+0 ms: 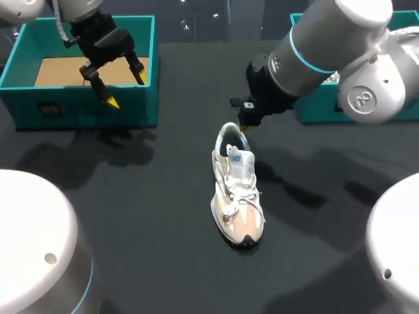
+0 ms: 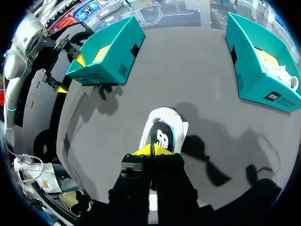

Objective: Take the shoe out of the shoebox, open the shoe tongue, remove and reinsert the insole, then place the shoe into the shoebox

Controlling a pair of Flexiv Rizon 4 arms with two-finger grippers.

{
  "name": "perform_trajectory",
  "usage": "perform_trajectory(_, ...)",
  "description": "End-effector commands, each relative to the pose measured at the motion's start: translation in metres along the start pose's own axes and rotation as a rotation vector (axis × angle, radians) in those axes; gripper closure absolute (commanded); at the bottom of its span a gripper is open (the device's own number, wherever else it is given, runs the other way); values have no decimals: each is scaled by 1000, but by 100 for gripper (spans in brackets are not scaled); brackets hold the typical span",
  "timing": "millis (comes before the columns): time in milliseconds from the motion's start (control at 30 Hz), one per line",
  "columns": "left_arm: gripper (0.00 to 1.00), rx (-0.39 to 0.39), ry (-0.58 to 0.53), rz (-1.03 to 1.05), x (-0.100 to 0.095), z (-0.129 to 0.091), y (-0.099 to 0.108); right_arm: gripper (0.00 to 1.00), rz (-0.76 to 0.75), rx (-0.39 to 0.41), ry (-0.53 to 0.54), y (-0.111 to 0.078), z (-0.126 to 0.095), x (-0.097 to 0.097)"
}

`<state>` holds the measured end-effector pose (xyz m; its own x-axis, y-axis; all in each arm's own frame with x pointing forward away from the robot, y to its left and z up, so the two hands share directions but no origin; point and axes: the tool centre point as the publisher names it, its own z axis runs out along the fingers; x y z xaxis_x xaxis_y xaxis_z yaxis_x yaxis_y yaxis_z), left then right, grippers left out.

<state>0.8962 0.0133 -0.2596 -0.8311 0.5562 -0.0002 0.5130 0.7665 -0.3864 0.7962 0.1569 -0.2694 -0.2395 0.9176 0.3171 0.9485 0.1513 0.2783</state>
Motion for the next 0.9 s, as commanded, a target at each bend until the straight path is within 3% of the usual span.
perform_trajectory(33,0,-2,1,0,0,0,0,100,-2,-3,-107,1,4,3)
perform_trajectory(267,0,-2,1,0,0,0,0,100,22,4,-173,0,34,10)
perform_trajectory(333,0,-2,1,0,0,0,0,100,-10,-67,-228,2,34,14)
perform_trajectory(633,0,-2,1,0,0,0,0,100,-10,-67,-228,2,34,14)
perform_trajectory(900,0,-2,1,0,0,0,0,100,60,-15,-299,0,66,2)
